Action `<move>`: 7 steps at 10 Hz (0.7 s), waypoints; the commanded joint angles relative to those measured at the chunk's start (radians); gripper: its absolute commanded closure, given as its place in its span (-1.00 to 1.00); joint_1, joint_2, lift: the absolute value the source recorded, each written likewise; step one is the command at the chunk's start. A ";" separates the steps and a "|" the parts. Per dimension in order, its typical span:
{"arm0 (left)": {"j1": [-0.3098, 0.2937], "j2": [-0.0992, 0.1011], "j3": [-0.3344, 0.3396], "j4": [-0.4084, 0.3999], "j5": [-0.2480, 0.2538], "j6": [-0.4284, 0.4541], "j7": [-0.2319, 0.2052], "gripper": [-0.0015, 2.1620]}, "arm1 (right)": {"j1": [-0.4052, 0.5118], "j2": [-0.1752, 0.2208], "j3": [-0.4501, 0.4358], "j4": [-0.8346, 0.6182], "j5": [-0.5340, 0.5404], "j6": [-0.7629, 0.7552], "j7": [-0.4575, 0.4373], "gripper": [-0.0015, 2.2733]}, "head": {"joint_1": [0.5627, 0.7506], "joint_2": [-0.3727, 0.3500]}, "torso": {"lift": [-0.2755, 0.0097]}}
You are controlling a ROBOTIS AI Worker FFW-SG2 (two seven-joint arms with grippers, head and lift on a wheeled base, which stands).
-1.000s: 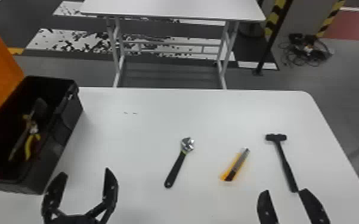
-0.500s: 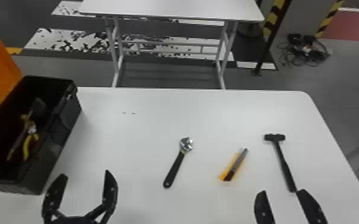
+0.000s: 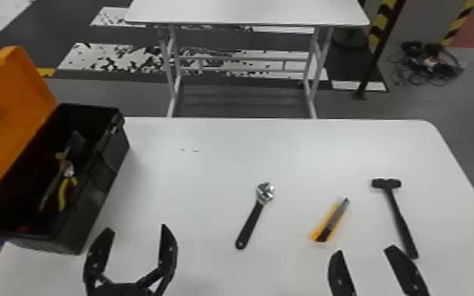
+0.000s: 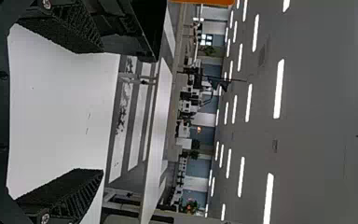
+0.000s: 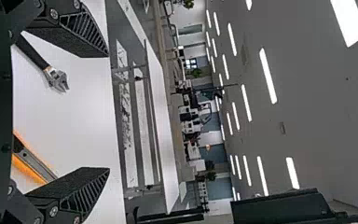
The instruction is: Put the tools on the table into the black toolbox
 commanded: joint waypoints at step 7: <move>-0.019 0.000 -0.004 0.023 0.000 0.003 -0.009 -0.93 | -0.109 -0.002 0.208 -0.085 0.147 0.414 -0.201 -0.85 | 0.41 0.53 | 0.41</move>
